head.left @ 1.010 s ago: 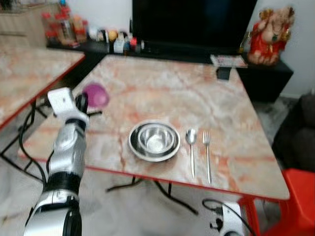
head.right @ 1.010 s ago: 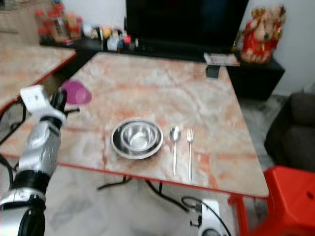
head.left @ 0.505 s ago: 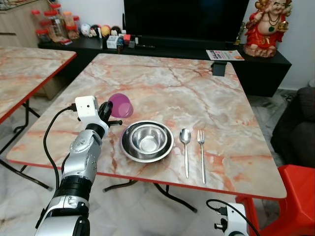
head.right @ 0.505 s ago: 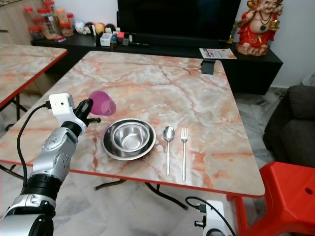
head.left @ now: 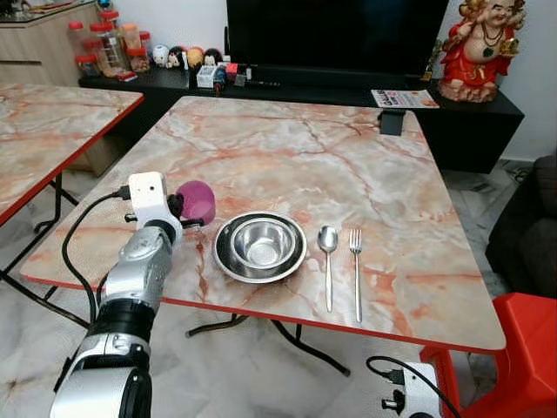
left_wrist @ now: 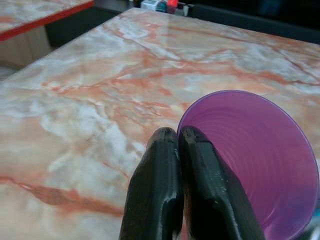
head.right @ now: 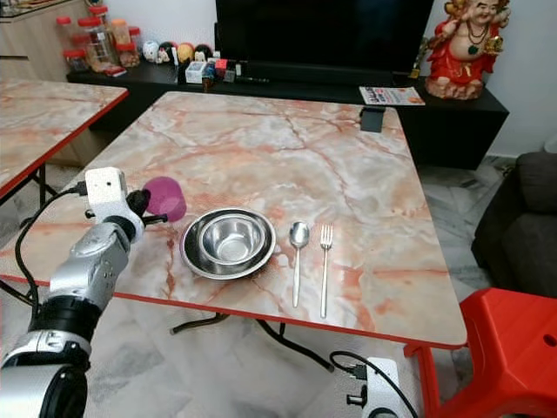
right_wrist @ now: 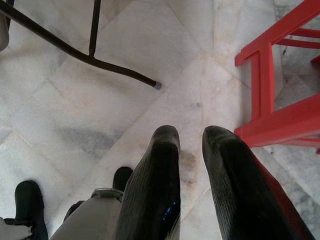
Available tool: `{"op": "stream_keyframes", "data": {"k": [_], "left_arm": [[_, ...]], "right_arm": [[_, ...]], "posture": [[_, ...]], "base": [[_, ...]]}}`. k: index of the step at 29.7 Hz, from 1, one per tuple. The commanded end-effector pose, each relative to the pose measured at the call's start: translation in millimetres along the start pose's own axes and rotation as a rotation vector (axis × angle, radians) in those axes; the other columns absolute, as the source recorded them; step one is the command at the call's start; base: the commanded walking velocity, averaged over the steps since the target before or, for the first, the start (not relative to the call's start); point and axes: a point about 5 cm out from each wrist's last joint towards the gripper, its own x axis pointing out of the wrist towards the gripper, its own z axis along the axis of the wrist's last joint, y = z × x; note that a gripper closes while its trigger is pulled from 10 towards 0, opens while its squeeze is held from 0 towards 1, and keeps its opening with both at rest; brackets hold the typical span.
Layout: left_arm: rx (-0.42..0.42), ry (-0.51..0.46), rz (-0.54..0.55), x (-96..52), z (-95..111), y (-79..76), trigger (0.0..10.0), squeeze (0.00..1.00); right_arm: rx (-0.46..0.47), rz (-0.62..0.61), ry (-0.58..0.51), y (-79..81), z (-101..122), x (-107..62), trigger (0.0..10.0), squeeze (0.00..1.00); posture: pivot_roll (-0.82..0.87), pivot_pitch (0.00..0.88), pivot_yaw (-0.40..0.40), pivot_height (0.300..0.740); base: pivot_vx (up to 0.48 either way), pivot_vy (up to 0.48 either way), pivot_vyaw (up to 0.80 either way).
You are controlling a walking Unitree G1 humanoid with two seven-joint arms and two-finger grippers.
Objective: Setting the table
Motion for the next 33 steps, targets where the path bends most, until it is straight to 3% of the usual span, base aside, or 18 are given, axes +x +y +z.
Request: {"op": "stream_keyframes", "data": {"k": [1,11,33], "left_arm": [[0.029,0.016,0.023,2.5,4.0,1.4,10.0,0.0],[0.034,0.133,0.029,2.2,3.7,1.5,10.0,0.0],[-0.029,0.158,0.017,4.5,-0.2,-7.9,10.0,0.0]], "right_arm": [[0.004,0.001,-0.011,-0.2,3.0,0.5,10.0,0.0],[0.019,-0.007,0.003,-0.8,-3.5,-1.0,10.0,0.0],[0.022,-0.011,0.006,-1.8,-4.8,-1.4,10.0,0.0]], "posture": [[-0.03,0.0,-0.031,0.74],[-0.03,0.0,-0.025,0.74],[-0.04,0.0,-0.024,0.74]], "base": [[0.0,0.0,0.0],[0.0,0.0,0.0],[0.0,0.0,0.0]]}}
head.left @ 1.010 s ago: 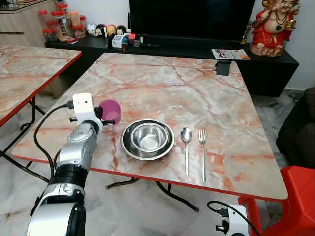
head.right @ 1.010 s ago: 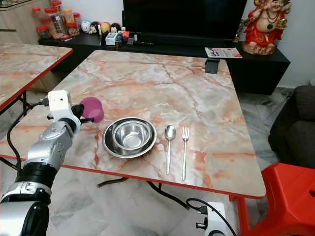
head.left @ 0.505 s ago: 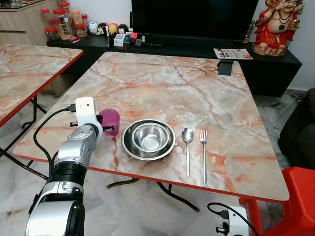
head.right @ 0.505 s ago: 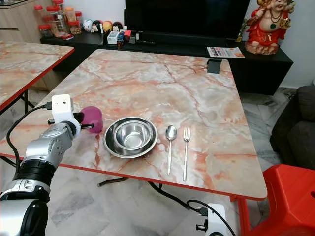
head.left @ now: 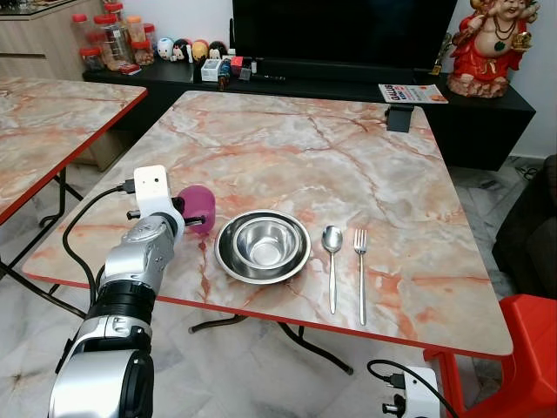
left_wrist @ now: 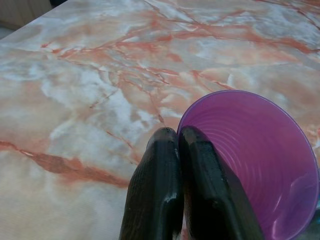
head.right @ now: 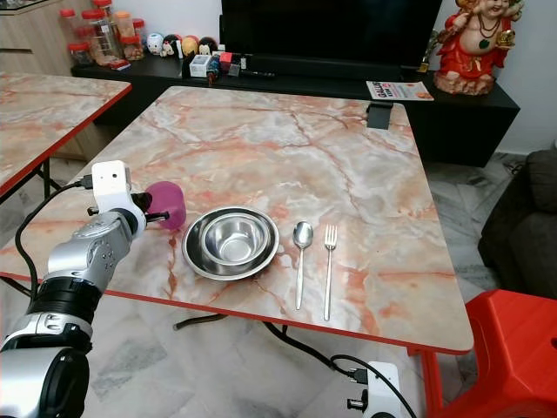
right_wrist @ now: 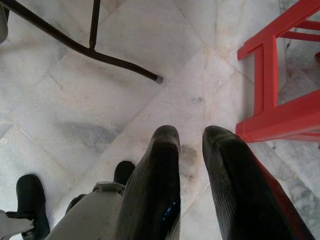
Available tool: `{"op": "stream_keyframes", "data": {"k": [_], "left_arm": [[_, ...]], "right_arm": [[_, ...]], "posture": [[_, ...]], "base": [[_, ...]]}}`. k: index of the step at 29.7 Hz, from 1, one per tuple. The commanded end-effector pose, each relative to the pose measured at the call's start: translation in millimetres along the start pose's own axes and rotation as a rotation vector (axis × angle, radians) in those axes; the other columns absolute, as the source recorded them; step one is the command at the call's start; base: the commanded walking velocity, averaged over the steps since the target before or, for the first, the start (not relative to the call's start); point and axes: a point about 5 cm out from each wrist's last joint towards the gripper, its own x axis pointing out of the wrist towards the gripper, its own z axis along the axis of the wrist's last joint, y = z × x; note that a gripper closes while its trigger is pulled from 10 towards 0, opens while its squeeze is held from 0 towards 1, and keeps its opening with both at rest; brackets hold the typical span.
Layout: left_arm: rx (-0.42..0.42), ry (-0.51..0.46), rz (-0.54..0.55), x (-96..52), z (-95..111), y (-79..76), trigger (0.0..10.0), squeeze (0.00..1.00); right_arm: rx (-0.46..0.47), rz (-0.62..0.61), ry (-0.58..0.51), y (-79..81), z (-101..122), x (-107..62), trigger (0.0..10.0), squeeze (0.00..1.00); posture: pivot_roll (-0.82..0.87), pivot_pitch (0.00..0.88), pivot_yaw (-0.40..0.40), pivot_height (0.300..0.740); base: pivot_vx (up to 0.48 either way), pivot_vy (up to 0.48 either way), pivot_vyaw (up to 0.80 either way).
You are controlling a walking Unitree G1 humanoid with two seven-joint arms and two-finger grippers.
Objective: Setting the table
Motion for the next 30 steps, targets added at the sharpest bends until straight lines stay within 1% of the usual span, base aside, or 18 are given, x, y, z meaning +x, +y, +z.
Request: {"op": "stream_keyframes", "data": {"k": [1,18,19,20,21,22,23,24,26,28,30], "left_arm": [[-0.007,0.008,-0.006,1.1,3.0,-3.8,10.0,0.0],[0.001,0.049,-0.008,0.9,-5.6,-6.0,10.0,0.0],[0.011,0.048,-0.012,0.8,-5.4,-6.7,10.0,0.24],[0.011,0.048,-0.012,0.8,-5.4,-6.7,10.0,0.24],[0.016,0.047,-0.01,0.9,-5.1,-6.8,10.0,0.34],[0.016,0.047,-0.009,0.9,-5.0,-6.8,10.0,0.34],[0.015,0.045,-0.006,0.9,-4.6,-6.7,10.0,0.59],[0.015,0.045,-0.004,1.0,-4.5,-6.6,10.0,0.67],[0.016,0.045,-0.003,1.0,-4.4,-6.5,10.0,0.69],[0.017,0.042,0.005,0.9,-3.8,-6.1,10.0,0.51],[0.018,0.041,0.008,0.9,-3.6,-5.9,10.0,0.51]], "right_arm": [[0.014,-0.006,-0.009,-1.0,1.1,0.0,10.0,0.0],[0.015,-0.006,-0.003,-0.9,-2.5,-0.9,10.0,0.0],[0.015,-0.005,-0.002,-0.7,-2.7,-0.9,10.0,0.0],[0.015,-0.005,-0.002,-0.7,-2.7,-0.9,10.0,0.0],[0.015,-0.005,-0.002,-0.5,-3.0,-1.0,10.0,0.0],[0.015,-0.005,-0.002,-0.5,-3.1,-1.0,10.0,0.0],[0.015,-0.004,-0.002,-0.4,-3.2,-1.1,10.0,0.0],[0.015,-0.004,-0.002,-0.3,-3.2,-1.1,10.0,0.0],[0.015,-0.004,-0.002,-0.3,-3.2,-1.1,10.0,0.0],[0.015,-0.004,-0.002,-0.4,-3.2,-1.1,10.0,0.0],[0.015,-0.004,-0.003,-0.4,-3.1,-1.1,10.0,0.0]], "posture": [[-0.04,0.0,-0.024,0.74],[-0.04,0.0,-0.022,0.74],[-0.04,0.0,-0.021,0.74],[-0.04,0.0,-0.021,0.74],[-0.04,0.0,-0.022,0.74],[-0.04,0.0,-0.022,0.74],[-0.04,0.0,-0.021,0.74],[-0.04,0.0,-0.022,0.74],[-0.04,0.0,-0.022,0.74],[-0.04,0.0,-0.022,0.74],[-0.04,0.0,-0.022,0.74]], "base": [[0.0,0.0,0.0],[0.0,0.0,0.0],[0.0,0.0,0.0],[0.0,0.0,0.0],[0.0,0.0,0.0],[0.0,0.0,0.0],[0.0,0.0,0.0],[0.0,0.0,0.0],[0.0,0.0,0.0],[0.0,0.0,0.0],[0.0,0.0,0.0]]}}
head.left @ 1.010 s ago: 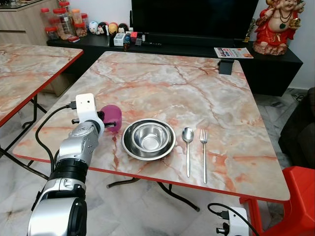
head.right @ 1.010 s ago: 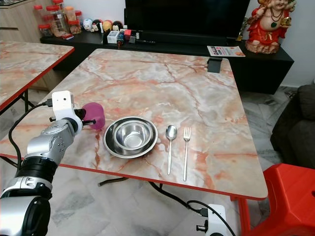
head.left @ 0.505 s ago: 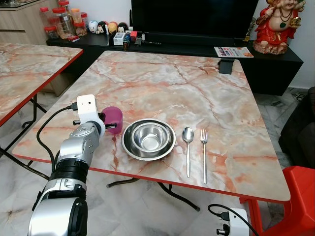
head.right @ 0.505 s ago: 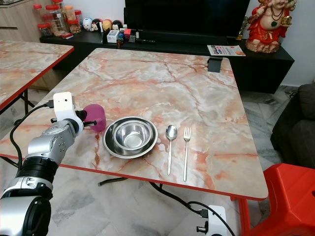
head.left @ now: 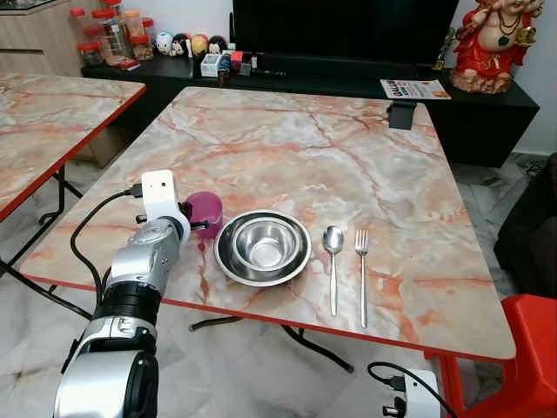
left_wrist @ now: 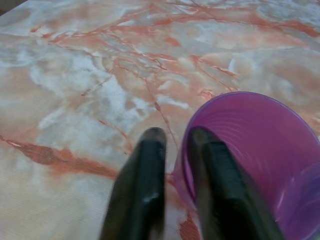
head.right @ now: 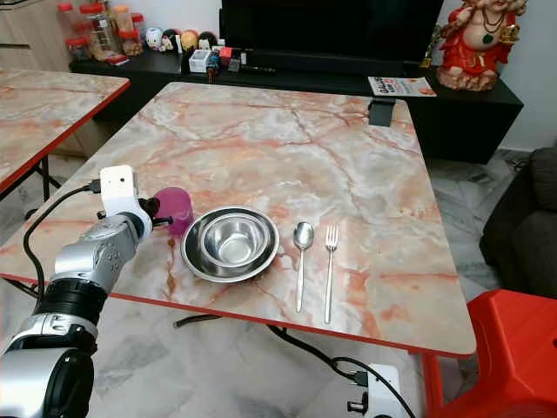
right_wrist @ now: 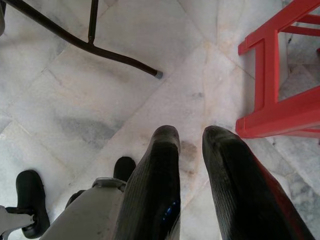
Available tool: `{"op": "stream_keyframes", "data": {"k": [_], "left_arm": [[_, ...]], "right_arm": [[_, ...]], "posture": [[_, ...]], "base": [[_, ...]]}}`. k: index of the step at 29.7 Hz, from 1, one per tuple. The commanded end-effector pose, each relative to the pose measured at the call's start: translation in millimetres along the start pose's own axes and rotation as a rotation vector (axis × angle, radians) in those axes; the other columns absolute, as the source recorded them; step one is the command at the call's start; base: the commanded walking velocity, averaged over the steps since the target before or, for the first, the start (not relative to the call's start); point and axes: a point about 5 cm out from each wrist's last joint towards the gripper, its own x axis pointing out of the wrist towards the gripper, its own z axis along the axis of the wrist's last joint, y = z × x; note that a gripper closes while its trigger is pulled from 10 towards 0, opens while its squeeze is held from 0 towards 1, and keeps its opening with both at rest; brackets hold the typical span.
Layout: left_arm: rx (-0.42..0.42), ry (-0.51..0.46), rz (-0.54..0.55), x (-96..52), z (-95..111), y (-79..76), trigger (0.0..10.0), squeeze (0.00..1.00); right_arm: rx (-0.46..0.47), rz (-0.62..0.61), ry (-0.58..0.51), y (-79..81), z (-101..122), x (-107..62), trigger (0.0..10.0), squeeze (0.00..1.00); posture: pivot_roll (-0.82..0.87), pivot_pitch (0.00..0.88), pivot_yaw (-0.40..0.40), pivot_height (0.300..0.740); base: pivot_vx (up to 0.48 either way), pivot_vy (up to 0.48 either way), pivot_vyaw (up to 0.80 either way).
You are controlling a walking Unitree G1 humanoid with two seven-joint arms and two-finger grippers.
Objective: Setting the table
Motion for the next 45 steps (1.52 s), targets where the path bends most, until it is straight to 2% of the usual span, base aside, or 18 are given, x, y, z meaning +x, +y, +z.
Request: {"op": "stream_keyframes", "data": {"k": [1,2,3,15,24,25,26,27,28,30,31,32,33,38,41,43,45], "left_arm": [[0.006,0.005,0.008,0.3,3.0,-1.2,10.0,0.51],[0.006,0.005,0.008,0.3,3.0,-1.2,10.0,0.51],[0.011,0.0,0.018,0.4,4.5,0.1,10.0,0.0],[0.011,-0.023,0.089,0.8,8.8,6.1,10.0,0.0],[-0.008,-0.07,0.079,0.3,17.5,2.6,10.0,0.0],[-0.011,-0.078,0.07,0.0,19.4,1.6,10.0,0.11],[-0.011,-0.08,0.07,-0.1,20.2,1.4,10.0,0.89],[-0.011,-0.082,0.07,-0.2,20.7,1.3,10.0,0.89],[-0.009,-0.083,0.071,-0.2,21.3,1.3,10.0,1.0],[-0.024,-0.093,0.083,-0.2,24.2,2.9,10.0,1.0],[-0.025,-0.097,0.082,-0.3,25.4,3.1,10.0,0.87],[-0.024,-0.099,0.08,-0.4,26.2,3.0,10.0,0.22],[-0.021,-0.102,0.078,-0.7,27.3,3.0,10.0,0.0],[-0.029,-0.113,0.073,-1.5,30.7,4.3,10.0,0.0],[-0.037,-0.167,0.041,-4.5,40.2,5.6,10.0,0.0],[-0.047,-0.253,0.006,-9.3,52.2,8.0,10.0,0.0],[-0.081,-0.362,-0.005,-17.5,66.4,17.6,10.0,0.0]], "right_arm": [[0.014,-0.003,-0.012,0.1,1.2,0.0,10.0,0.0],[0.014,-0.003,-0.012,0.1,1.2,0.0,10.0,0.0],[0.014,-0.003,-0.013,0.0,1.5,0.0,10.0,0.0],[0.016,-0.007,-0.013,-1.7,1.3,0.0,10.0,0.0],[0.018,-0.01,-0.012,-2.2,1.2,-0.1,10.0,0.0],[0.018,-0.01,-0.014,-1.8,1.6,0.0,10.0,0.0],[0.018,-0.009,-0.014,-1.6,1.8,0.1,10.0,0.0],[0.019,-0.009,-0.014,-1.4,1.8,0.1,10.0,0.0],[0.019,-0.008,-0.014,-1.1,1.9,0.1,10.0,0.0],[0.019,-0.007,-0.015,-0.6,2.0,0.1,10.0,0.0],[0.019,-0.006,-0.014,-0.6,2.0,0.1,10.0,0.0],[0.019,-0.006,-0.014,-0.5,2.0,0.1,10.0,0.0],[0.019,-0.006,-0.014,-0.6,1.9,0.1,10.0,0.0],[0.019,-0.007,-0.014,-0.9,2.0,0.2,10.0,0.0],[0.02,-0.008,-0.016,-1.1,2.7,0.3,10.0,0.0],[0.02,-0.008,-0.017,-1.0,2.7,0.3,10.0,0.0],[0.02,-0.009,-0.018,-1.1,2.8,0.3,10.0,0.0]], "posture": [[-0.04,0.0,-0.022,0.74],[-0.04,0.0,-0.022,0.74],[-0.04,0.0,-0.023,0.74],[-0.05,0.0,-0.022,0.74],[-0.05,0.0,-0.02,0.74],[-0.04,0.0,-0.02,0.74],[-0.04,0.0,-0.02,0.74],[-0.04,0.0,-0.02,0.74],[-0.04,0.0,-0.02,0.74],[-0.04,0.0,-0.02,0.74],[-0.04,0.0,-0.02,0.74],[-0.04,0.0,-0.02,0.74],[-0.04,0.0,-0.02,0.74],[-0.04,0.0,-0.021,0.74],[-0.04,0.0,-0.022,0.74],[-0.04,0.0,-0.02,0.74],[-0.03,0.0,-0.022,0.74]], "base": [[0.0,0.0,0.0],[0.0,0.0,0.0],[0.0,0.0,0.0],[0.0,0.0,0.0],[0.0,0.0,0.0],[0.0,0.0,0.0],[0.0,0.0,0.0],[0.0,0.0,0.0],[0.0,0.0,0.0],[0.0,0.0,0.0],[0.0,0.0,0.0],[0.0,0.0,0.0],[0.0,0.0,0.0],[0.0,0.0,0.0],[0.0,0.0,0.0],[0.0,0.0,0.0],[0.0,0.0,0.0]]}}
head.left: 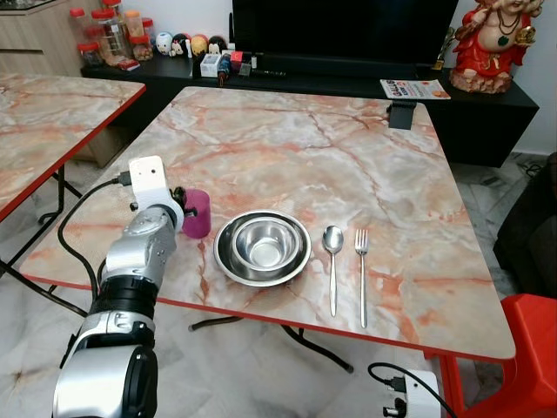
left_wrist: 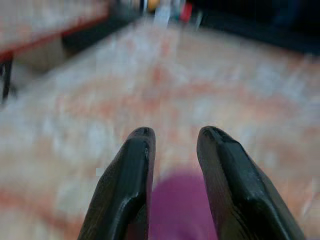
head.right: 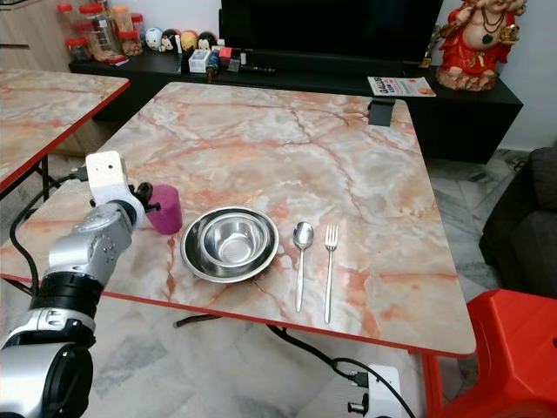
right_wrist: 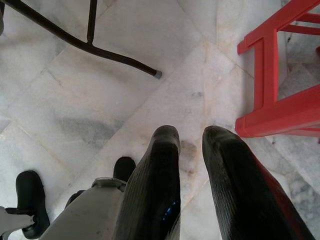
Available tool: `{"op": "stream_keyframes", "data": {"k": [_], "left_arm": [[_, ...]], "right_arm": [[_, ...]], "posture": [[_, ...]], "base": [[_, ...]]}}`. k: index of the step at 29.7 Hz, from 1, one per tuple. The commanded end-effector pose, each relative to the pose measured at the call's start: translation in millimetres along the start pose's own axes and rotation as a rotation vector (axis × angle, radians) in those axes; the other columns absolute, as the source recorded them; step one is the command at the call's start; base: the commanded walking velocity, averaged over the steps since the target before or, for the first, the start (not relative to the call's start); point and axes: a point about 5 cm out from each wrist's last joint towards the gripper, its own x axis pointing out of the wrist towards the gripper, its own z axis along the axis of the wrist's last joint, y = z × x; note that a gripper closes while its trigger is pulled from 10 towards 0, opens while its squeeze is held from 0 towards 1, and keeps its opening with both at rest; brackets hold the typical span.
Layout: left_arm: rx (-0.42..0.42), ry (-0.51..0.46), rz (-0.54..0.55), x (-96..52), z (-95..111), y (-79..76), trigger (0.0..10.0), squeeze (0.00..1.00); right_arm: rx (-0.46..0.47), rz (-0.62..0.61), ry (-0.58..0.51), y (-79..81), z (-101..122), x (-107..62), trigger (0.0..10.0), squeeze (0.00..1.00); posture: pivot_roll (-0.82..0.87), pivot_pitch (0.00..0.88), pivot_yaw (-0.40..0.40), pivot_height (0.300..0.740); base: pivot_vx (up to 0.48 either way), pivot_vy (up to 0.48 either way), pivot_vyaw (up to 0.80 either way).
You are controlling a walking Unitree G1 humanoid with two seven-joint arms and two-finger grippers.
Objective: Setting the table
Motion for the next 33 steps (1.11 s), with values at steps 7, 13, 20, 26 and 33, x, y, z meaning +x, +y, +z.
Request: {"op": "stream_keyframes", "data": {"k": [7,13,20,26,33], "left_arm": [[0.063,-0.323,0.212,-22.4,47.1,69.4,10.0,0.0],[0.352,-0.298,0.457,-50.3,39.5,139.3,10.0,0.0],[0.509,-0.202,0.555,-65.6,19.5,174.0,10.0,0.0],[0.492,0.198,0.651,-111.8,-89.5,217.6,10.0,0.0],[0.378,0.458,0.601,-147.8,-167.2,203.4,10.0,0.0]], "right_arm": [[0.015,-0.004,-0.017,0.5,3.1,0.4,10.0,0.0],[0.016,-0.001,-0.018,1.9,2.9,0.3,10.0,0.0],[0.014,0.003,-0.017,3.9,2.2,0.1,10.0,0.0],[0.018,0.011,-0.01,8.4,-0.5,-0.5,10.0,0.0],[0.023,0.004,-0.003,6.4,-3.5,-1.2,10.0,0.0]], "posture": [[-0.02,0.0,-0.024,0.74],[-0.01,0.0,-0.026,0.74],[0.0,0.0,-0.025,0.74],[-0.01,0.0,-0.005,0.74],[-0.02,0.0,0.004,0.74]], "base": [[0.0,0.0,0.0],[0.0,0.0,0.0],[0.0,0.0,0.0],[0.0,0.0,0.0],[0.0,0.0,0.0]]}}
